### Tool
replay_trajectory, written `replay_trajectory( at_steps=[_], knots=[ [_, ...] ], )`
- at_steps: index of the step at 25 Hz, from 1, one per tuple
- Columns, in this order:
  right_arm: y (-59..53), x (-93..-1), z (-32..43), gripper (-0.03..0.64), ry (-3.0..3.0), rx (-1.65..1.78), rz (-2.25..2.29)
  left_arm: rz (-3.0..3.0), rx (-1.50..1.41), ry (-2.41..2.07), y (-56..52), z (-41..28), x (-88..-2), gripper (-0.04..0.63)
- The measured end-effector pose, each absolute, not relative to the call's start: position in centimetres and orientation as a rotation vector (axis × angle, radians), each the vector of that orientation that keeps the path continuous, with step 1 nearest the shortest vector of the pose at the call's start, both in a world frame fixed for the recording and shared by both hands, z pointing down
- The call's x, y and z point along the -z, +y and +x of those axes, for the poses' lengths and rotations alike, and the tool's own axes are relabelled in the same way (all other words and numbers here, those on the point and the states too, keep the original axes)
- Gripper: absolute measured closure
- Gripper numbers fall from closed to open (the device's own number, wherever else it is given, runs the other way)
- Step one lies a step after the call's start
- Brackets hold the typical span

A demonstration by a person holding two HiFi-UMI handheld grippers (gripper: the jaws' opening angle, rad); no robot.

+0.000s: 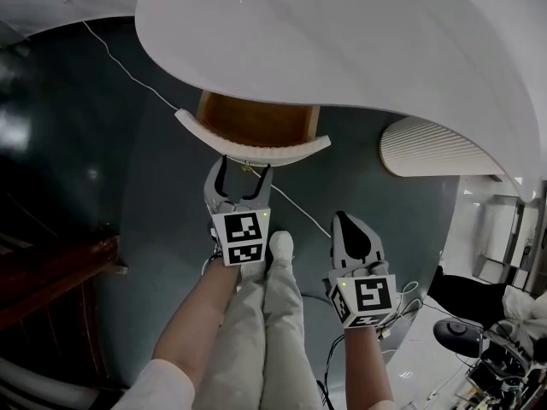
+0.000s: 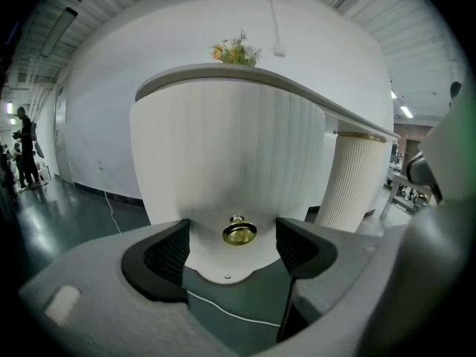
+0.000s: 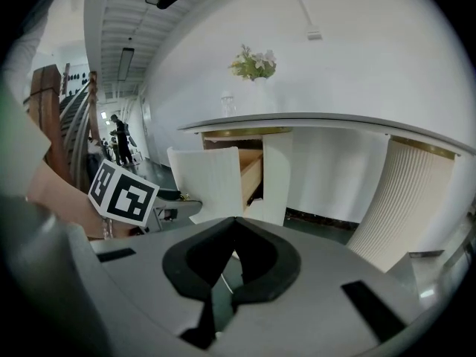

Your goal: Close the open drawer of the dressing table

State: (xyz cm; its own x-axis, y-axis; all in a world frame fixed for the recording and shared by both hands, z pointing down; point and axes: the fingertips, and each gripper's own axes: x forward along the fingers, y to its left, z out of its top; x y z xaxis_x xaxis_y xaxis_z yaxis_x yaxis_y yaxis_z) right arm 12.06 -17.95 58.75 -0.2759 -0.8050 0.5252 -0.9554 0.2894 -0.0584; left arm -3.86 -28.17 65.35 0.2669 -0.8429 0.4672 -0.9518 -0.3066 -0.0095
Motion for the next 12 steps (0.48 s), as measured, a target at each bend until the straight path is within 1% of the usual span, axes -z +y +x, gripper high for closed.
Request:
replay_trajectory(
  at_steps=[12],
  knots=[
    [-20.9, -58.9, 13.1, 0.623, -2.192, -0.525, 1.57, 2.271, -0.562, -1.665, -30.7, -2.7, -65.3, 0.227]
  ],
)
